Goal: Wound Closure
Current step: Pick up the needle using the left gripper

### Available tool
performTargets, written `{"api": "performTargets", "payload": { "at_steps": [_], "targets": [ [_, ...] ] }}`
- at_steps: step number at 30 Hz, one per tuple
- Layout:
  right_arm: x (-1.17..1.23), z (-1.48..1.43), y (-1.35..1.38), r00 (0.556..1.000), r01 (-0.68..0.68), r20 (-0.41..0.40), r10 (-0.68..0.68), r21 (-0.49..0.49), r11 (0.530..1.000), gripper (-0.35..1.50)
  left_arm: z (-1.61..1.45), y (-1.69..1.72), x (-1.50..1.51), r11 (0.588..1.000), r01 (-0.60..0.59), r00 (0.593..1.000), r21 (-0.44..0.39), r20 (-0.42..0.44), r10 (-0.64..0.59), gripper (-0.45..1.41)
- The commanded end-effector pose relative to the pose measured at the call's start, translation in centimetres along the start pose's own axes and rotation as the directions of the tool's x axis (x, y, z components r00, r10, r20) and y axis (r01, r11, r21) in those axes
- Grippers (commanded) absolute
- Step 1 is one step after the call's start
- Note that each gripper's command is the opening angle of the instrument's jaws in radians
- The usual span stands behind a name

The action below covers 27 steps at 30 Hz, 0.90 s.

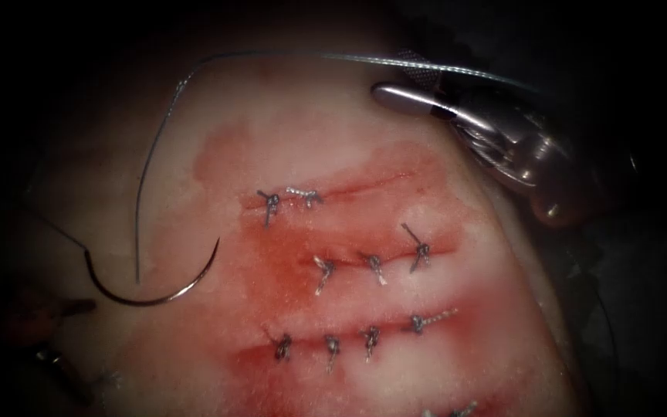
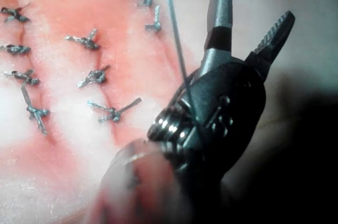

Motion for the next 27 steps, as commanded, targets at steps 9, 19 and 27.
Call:
{"api": "performTargets", "payload": {
  "at_steps": [9,19,27],
  "targets": [
    [0.09,0.08,0.05,1.0,0.0,0.002,0.0,-0.003,1.0,1.43,-0.3,0.1,-0.24,0.999,0.041,0.999,0.008,0.013,-0.041,1.23],
    [0.11,0.11,0.08,1.0,0.001,0.003,-0.001,0.0,1.0,1.43,-1.02,0.11,-0.63,0.997,0.077,0.996,-0.013,0.039,-0.077,1.18],
    [0.14,0.14,0.12,1.0,0.003,0.005,-0.003,0.003,1.0,1.43,-0.91,0.31,-0.74,0.999,0.031,0.998,-0.043,0.055,-0.028,0.89]
  ]
}}
